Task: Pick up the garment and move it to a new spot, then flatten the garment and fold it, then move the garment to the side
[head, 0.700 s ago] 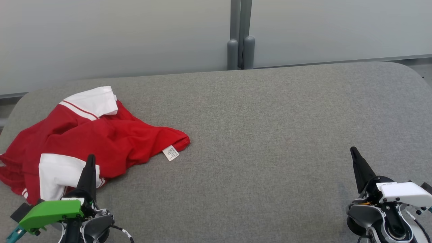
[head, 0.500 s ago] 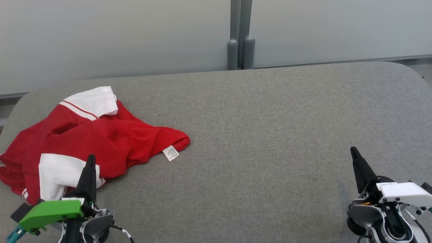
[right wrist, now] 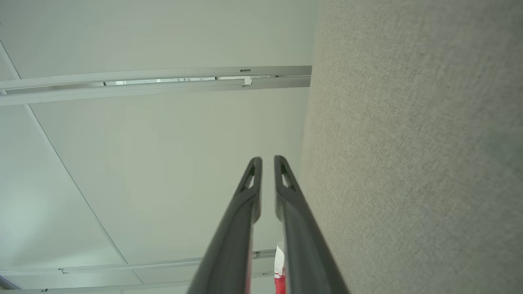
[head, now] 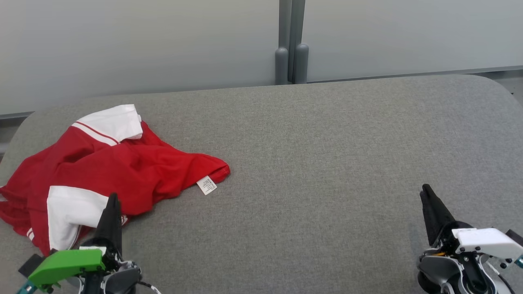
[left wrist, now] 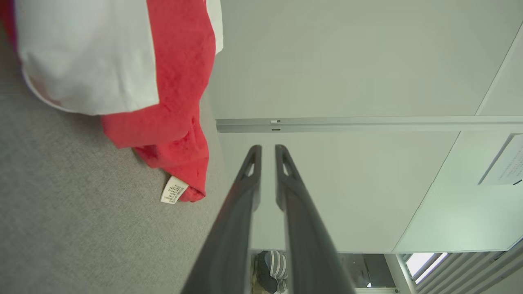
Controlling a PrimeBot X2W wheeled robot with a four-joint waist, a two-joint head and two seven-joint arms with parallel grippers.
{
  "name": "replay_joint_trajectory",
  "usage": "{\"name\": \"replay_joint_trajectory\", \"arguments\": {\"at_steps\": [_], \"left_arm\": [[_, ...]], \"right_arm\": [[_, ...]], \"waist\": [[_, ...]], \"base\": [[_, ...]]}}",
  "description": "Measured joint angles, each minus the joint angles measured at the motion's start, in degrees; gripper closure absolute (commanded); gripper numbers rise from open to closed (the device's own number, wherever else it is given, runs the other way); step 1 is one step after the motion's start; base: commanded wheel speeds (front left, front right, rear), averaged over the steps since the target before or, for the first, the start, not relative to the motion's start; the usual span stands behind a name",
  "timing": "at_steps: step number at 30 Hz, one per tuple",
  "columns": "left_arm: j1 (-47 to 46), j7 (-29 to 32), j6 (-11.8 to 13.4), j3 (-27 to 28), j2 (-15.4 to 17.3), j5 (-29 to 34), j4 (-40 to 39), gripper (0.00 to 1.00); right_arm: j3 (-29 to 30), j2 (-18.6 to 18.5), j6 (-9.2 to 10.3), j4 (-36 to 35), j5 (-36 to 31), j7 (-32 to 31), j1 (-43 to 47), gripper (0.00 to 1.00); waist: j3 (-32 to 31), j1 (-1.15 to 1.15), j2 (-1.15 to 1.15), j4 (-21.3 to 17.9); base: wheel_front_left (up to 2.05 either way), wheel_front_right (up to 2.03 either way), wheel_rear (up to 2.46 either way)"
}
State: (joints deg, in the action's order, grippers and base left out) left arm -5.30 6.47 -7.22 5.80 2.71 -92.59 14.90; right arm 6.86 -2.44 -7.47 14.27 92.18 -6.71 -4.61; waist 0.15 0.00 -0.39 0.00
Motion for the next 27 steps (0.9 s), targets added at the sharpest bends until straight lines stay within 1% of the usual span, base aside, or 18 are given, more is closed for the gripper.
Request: {"name": "replay_joint_trajectory", "arguments": {"at_steps": [6,12,20,27], "left_arm": [[1.3,-1.0,0.1,-1.0,-0.2,0.0,0.4,0.00],[1.4,-2.6,0.1,-2.7,-0.2,0.7,0.0,0.00],[1.4,-5.0,0.1,-5.2,0.6,4.8,0.1,0.00],[1.4,-6.6,0.1,-5.9,1.3,12.4,0.0,0.00]], "right_arm": [[-0.3,0.3,0.01,0.5,-0.4,1.3,1.2,0.00],[-0.5,0.3,0.01,-0.4,-3.2,3.0,2.0,0.00],[-0.4,0.2,0.01,-2.8,-13.0,5.0,2.1,0.00],[-0.5,-0.3,0.01,-5.0,-24.5,6.8,2.4,0.00]], "waist": [[0.0,0.00,0.00,0.0],[0.1,0.00,0.00,0.0],[0.1,0.00,0.00,0.1],[0.1,0.00,0.00,0.3]], "base": [[0.00,0.00,0.00],[0.00,0.00,0.00],[0.00,0.00,0.00],[0.00,0.00,0.00]]}}
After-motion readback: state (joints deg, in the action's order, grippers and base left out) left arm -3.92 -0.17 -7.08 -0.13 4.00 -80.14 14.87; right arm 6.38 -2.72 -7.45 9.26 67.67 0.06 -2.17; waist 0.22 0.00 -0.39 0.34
